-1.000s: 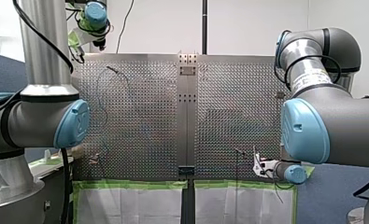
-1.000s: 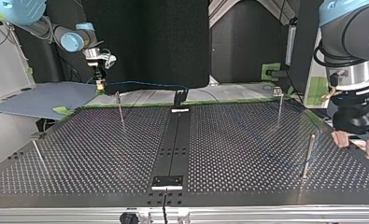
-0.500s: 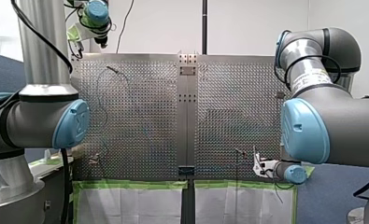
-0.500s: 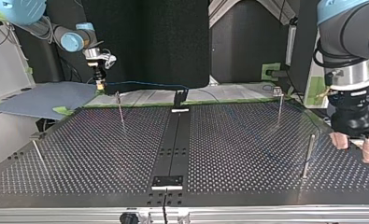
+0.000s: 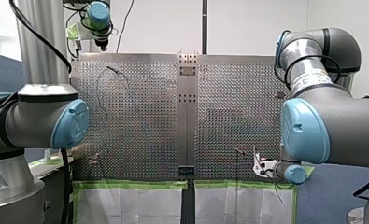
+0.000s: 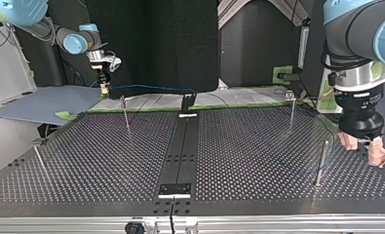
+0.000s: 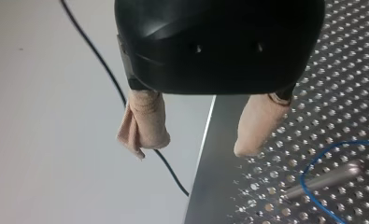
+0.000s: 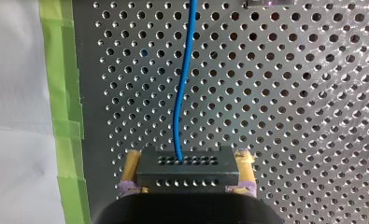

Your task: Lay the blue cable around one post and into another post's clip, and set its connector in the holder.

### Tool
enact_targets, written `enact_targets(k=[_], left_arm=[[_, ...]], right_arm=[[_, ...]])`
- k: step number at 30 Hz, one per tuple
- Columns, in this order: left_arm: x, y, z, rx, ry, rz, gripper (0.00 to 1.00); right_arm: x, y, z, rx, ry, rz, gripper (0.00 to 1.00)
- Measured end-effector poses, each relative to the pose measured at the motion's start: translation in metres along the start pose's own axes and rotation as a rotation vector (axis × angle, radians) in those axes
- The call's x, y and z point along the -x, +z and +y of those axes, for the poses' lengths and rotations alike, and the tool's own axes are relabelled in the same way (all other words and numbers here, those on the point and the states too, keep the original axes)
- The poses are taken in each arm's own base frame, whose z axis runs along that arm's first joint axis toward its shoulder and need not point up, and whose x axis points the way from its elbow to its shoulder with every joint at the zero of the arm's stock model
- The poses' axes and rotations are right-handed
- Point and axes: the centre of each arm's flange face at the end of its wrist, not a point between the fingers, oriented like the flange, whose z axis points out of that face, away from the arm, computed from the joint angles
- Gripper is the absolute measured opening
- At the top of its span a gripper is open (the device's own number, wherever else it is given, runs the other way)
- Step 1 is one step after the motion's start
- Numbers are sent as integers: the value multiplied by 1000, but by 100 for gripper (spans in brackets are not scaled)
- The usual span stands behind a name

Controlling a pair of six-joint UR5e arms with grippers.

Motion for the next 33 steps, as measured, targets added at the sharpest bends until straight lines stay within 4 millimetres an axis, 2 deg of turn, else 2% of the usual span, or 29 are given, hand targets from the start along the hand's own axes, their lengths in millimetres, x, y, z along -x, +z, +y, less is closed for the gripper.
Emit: enact_targets(k=[33], left_arm=[[-5, -5, -3, 19, 275, 0, 100]], right_arm=[[0, 0, 0, 0, -3, -3, 0]])
